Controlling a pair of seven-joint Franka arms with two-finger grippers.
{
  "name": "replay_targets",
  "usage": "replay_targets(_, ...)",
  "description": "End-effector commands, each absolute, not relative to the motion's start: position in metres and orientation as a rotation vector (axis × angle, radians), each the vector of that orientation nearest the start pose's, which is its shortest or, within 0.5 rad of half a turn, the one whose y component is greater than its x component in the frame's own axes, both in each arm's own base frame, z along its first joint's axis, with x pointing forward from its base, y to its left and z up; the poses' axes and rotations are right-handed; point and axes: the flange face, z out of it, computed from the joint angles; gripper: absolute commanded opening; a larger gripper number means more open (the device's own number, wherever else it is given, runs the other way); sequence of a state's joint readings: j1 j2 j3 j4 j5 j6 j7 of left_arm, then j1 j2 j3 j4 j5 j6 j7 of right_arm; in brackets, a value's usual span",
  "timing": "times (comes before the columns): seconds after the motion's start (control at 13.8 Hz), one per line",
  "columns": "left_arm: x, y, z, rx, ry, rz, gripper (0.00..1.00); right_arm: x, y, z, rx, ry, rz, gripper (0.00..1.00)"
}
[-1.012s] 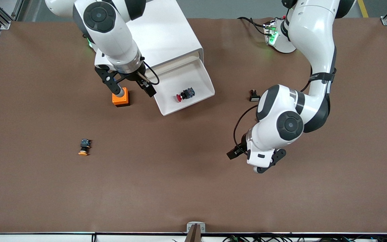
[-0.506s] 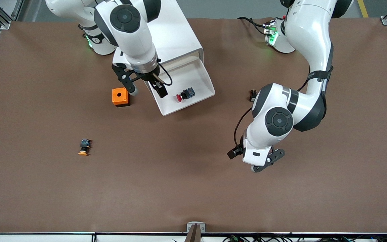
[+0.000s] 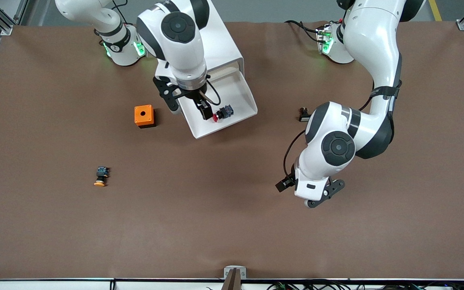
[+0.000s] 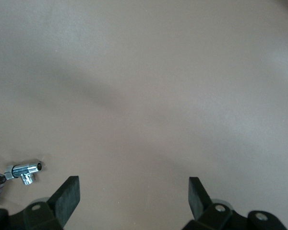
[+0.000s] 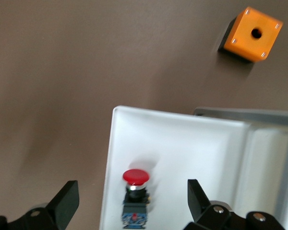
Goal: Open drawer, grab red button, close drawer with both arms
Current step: 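Lower the right gripper into the drawer and grasp the red button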
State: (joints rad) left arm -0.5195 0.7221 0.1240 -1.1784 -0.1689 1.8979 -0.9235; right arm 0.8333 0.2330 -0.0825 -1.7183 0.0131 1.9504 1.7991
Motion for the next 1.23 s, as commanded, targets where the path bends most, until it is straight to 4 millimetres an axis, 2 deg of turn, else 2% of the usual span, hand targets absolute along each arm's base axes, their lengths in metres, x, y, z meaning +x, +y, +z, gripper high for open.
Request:
replay_targets(0.0, 0.679, -0.310, 0.368, -3.068, -0.881, 0.045, 0.99, 0.451, 0.458, 0.431, -2.698, 1.617, -0.055, 1.00)
replay_targets(0.36, 0.679, -0.310, 0.368, -3.070, -0.877, 0.046, 0.99, 0.440, 0.478, 0.405, -2.726, 1.598, -0.056, 1.00)
replay_targets(0.58, 0.679, -0.310, 0.367, -3.068, -0.876, 0.046, 0.99, 0.428, 0.497, 0.380, -2.750, 1.580, -0.061, 1.00)
replay_targets(0.87, 0.677, -0.313, 0.367, -3.070, -0.869, 0.046, 0.99, 0.422, 0.508, 0.359, -2.763, 1.568, -0.060, 1.00)
replay_targets(1.16, 0.677, -0.313, 0.367, -3.070, -0.869, 0.046, 1.00, 0.419, 0.512, 0.355, -2.759, 1.568, -0.058, 0.95)
